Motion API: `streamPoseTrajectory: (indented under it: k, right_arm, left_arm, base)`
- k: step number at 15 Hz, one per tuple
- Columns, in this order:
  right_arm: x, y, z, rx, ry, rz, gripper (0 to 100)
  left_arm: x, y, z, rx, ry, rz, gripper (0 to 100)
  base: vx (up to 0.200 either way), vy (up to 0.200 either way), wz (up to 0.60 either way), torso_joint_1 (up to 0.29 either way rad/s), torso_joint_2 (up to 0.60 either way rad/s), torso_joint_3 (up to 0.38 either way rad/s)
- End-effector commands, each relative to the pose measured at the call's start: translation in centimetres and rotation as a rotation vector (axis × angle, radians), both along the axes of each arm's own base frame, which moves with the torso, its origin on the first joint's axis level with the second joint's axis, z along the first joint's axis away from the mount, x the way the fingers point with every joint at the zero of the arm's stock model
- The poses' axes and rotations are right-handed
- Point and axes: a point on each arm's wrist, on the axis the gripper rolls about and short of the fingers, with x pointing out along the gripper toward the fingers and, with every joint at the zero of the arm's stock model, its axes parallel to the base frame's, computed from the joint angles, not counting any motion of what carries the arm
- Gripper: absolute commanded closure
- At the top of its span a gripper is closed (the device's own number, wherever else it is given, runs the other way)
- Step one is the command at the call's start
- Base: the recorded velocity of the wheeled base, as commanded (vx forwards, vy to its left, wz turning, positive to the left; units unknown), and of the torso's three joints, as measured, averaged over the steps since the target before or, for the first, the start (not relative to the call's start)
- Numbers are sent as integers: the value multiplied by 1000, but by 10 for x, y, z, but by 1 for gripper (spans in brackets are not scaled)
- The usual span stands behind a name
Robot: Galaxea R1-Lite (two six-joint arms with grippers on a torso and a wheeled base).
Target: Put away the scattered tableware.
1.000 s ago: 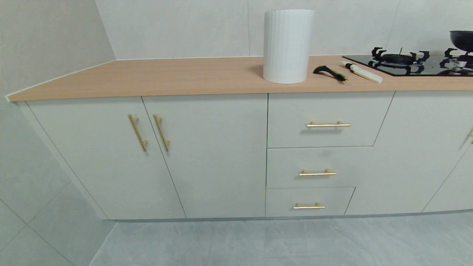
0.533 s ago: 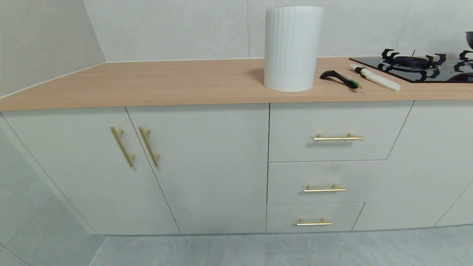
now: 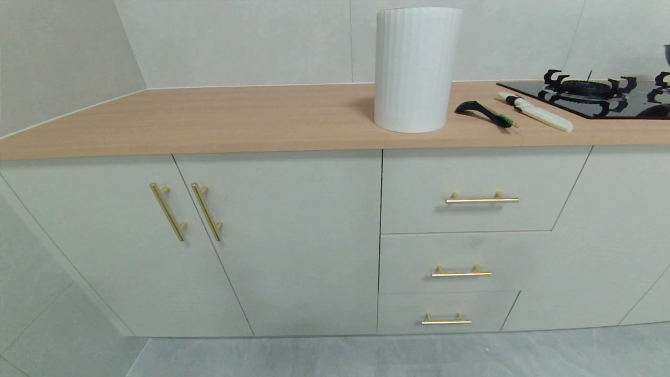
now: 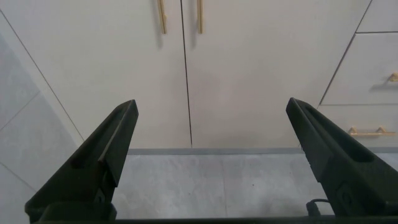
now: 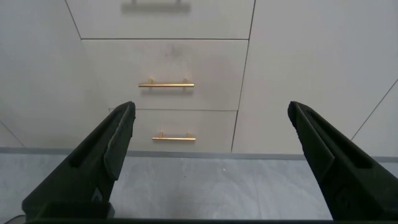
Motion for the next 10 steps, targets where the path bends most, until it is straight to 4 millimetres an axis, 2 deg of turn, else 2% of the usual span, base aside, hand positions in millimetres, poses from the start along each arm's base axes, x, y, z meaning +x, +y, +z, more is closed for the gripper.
streamPoseTrajectory:
  k: [1, 5, 6, 7, 8, 10]
  right_arm:
    - [0, 0, 0, -2, 1, 2, 0]
    - [0, 0, 0, -7, -2, 2, 0]
    - [-2, 0, 8, -2, -32, 8, 0]
    - [-2, 0, 8, -2, -32, 8, 0]
    - [-7, 0, 46, 23, -78, 66, 0]
    - [6, 1, 61, 22, 5, 123, 0]
  left_arm:
    - [0, 0, 0, 0, 0, 1, 0]
    - [0, 0, 0, 0, 0, 1, 0]
    - [0, 0, 0, 0, 0, 1, 0]
    - [0, 0, 0, 0, 0, 1, 0]
    - [0, 0, 0, 0, 0, 1, 0]
    - [0, 0, 0, 0, 0, 2, 0]
  base:
    - [0, 0, 0, 0, 0, 0]
    - [0, 0, 0, 0, 0, 0]
    - [0, 0, 0, 0, 0, 0]
    - [0, 0, 0, 0, 0, 0]
    - [0, 0, 0, 0, 0, 0]
    - [0, 0, 0, 0, 0, 0]
